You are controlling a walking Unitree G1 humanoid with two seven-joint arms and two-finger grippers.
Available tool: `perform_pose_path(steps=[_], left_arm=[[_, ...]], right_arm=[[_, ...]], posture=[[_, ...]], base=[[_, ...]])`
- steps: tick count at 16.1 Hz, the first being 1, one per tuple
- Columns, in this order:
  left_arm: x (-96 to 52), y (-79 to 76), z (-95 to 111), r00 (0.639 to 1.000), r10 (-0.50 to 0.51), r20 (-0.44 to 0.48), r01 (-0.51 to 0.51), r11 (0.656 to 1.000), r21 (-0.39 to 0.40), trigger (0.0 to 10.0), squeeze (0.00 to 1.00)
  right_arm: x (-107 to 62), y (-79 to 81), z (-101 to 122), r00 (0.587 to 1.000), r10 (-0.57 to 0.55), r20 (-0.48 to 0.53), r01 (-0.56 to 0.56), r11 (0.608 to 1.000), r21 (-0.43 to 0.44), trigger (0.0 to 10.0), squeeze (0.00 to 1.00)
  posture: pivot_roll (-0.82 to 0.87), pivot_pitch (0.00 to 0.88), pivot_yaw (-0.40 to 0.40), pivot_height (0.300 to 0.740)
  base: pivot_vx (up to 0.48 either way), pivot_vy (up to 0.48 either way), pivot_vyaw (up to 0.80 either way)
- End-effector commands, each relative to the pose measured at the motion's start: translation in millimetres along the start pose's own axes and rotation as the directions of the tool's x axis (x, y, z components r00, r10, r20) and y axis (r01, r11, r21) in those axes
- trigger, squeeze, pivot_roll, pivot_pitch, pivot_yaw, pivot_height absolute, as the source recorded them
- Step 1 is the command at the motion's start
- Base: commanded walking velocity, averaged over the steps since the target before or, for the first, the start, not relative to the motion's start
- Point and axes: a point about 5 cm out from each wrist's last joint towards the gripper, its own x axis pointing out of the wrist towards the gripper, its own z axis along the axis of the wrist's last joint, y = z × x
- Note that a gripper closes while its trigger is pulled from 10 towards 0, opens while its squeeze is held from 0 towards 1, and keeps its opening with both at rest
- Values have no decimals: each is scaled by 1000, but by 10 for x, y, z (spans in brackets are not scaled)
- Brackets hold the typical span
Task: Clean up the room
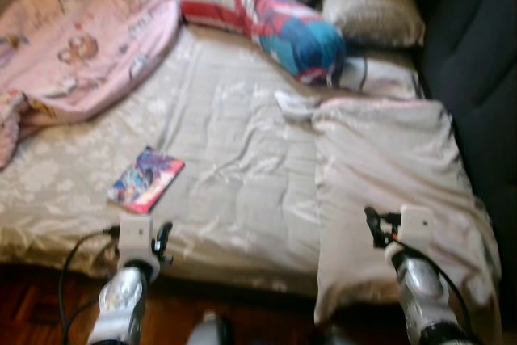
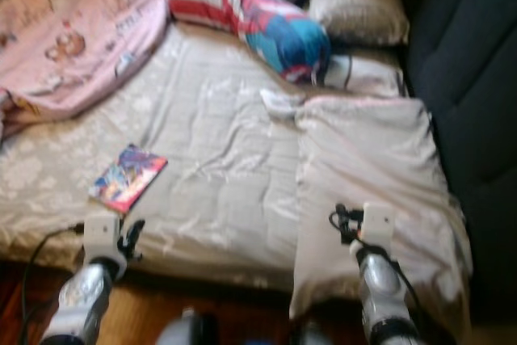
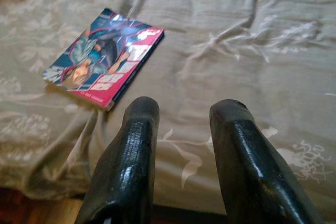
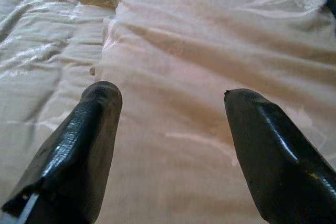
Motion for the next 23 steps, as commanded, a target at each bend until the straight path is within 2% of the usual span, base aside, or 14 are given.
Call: perform_pose_path(steps=[1,3,4,5,6,8,9,10,11,12,15,19,21,23], left_arm=[[-40,30,-120,999,14,-51,-15,1000,-24,10000,0],[-55,23,-203,995,13,-95,-15,1000,-22,10000,0],[-93,39,-337,984,33,-176,-37,999,-21,10000,0],[-110,41,-385,978,37,-205,-42,999,-19,10000,0],[-166,46,-504,960,48,-275,-54,998,-15,10000,0],[-311,12,-737,913,46,-406,-42,999,18,10000,0],[-352,2,-791,900,44,-434,-37,999,26,10000,0],[-424,-17,-881,878,40,-477,-29,999,31,10000,0],[-450,-34,-911,872,37,-488,-25,999,31,10000,0],[-455,-48,-919,871,34,-490,-22,999,30,10000,0],[-487,-157,-974,859,4,-513,13,999,30,10000,0],[-454,-218,-961,850,-19,-526,58,997,59,10000,0],[-397,-203,-902,859,-31,-510,78,995,70,10000,0],[-399,-192,-904,859,-28,-512,75,994,73,10000,0]], right_arm=[[-55,-64,-118,998,-26,-53,27,1000,10,10000,0],[-78,-95,-170,996,-37,-78,38,999,14,10000,0],[-122,-127,-271,990,-54,-131,58,998,28,10000,0],[-138,-129,-306,987,-55,-149,61,997,35,10000,0],[-192,-127,-427,974,-63,-218,74,996,44,10000,0],[-380,-135,-725,928,-80,-364,93,995,18,10000,0],[-444,-149,-807,911,-93,-401,111,994,21,10000,0],[-588,-161,-976,875,-116,-470,160,986,55,10000,0],[-685,-149,-1085,849,-123,-514,184,981,70,10000,0],[-720,-133,-1124,840,-120,-529,185,980,72,10000,0],[-824,61,-1258,812,-74,-578,146,986,80,10000,0],[-761,101,-1214,814,-64,-578,134,988,79,10000,0],[-716,141,-1177,822,-74,-564,166,979,114,10000,0],[-735,187,-1197,824,-50,-564,140,983,118,10000,0]], posture=[[91,129,18,740],[96,97,12,740],[98,56,6,740],[96,40,6,740],[87,14,4,740],[102,0,-3,740],[105,0,-3,740],[104,0,-1,740],[106,0,1,740],[115,0,1,740],[104,0,16,740],[110,0,27,740],[84,0,48,740],[92,0,41,740]], base=[[0,0,0],[0,0,0],[0,0,0],[0,0,0],[0,0,0],[0,0,0],[0,0,0],[0,0,0],[0,0,0],[0,0,0],[0,0,0],[0,0,0],[0,0,0],[0,0,0]])
